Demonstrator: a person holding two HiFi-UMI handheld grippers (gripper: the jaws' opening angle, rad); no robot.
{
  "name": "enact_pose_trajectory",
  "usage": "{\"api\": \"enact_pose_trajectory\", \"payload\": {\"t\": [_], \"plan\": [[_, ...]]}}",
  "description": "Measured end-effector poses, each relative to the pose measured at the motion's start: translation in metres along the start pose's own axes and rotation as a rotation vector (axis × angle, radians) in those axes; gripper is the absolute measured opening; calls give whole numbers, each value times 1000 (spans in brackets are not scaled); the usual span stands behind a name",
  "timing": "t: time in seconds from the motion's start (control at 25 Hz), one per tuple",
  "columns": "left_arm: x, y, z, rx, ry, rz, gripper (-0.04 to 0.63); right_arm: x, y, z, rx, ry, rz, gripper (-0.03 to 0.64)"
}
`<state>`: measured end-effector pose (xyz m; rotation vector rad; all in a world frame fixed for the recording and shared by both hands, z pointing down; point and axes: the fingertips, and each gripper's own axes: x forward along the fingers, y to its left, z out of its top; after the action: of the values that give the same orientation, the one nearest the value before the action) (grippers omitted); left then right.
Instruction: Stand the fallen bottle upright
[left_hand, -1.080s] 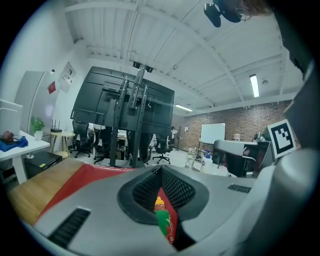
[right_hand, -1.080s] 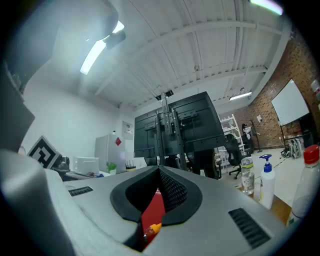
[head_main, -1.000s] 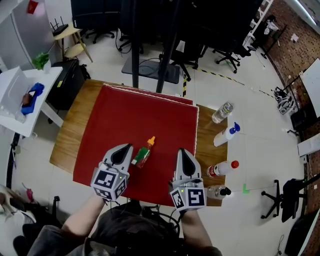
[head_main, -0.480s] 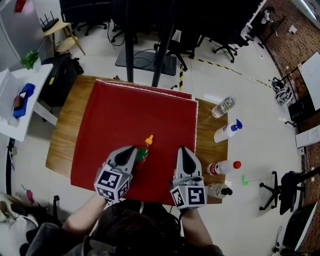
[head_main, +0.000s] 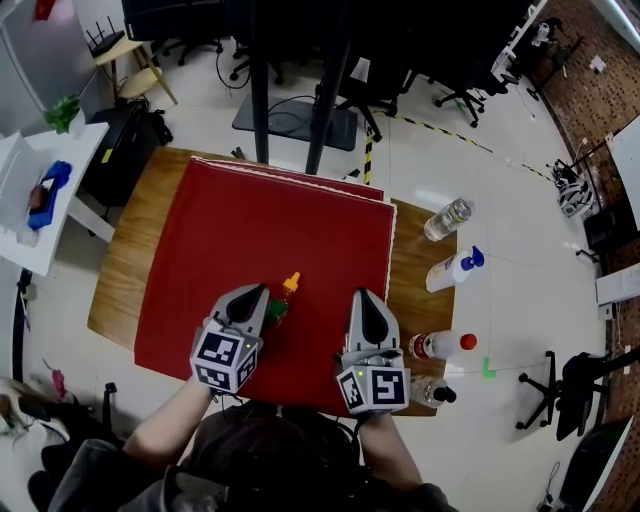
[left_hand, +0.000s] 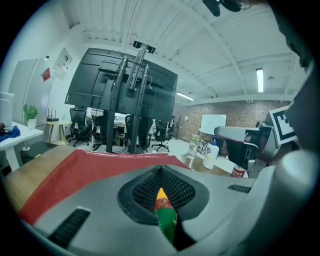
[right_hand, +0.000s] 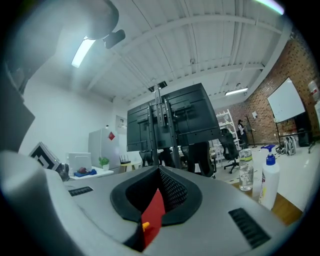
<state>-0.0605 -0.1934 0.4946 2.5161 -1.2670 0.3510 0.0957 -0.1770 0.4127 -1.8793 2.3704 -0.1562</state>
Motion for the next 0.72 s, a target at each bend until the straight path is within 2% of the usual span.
{"api": "enact_pose_trajectory", "payload": {"t": [0.52, 0.72], "plan": [[6, -19, -12, -14, 50, -22, 48, -4, -16, -1, 19, 13, 25, 6], [7, -28, -18, -12, 87, -73, 129, -3, -11, -3, 24, 20, 38, 6]]}}
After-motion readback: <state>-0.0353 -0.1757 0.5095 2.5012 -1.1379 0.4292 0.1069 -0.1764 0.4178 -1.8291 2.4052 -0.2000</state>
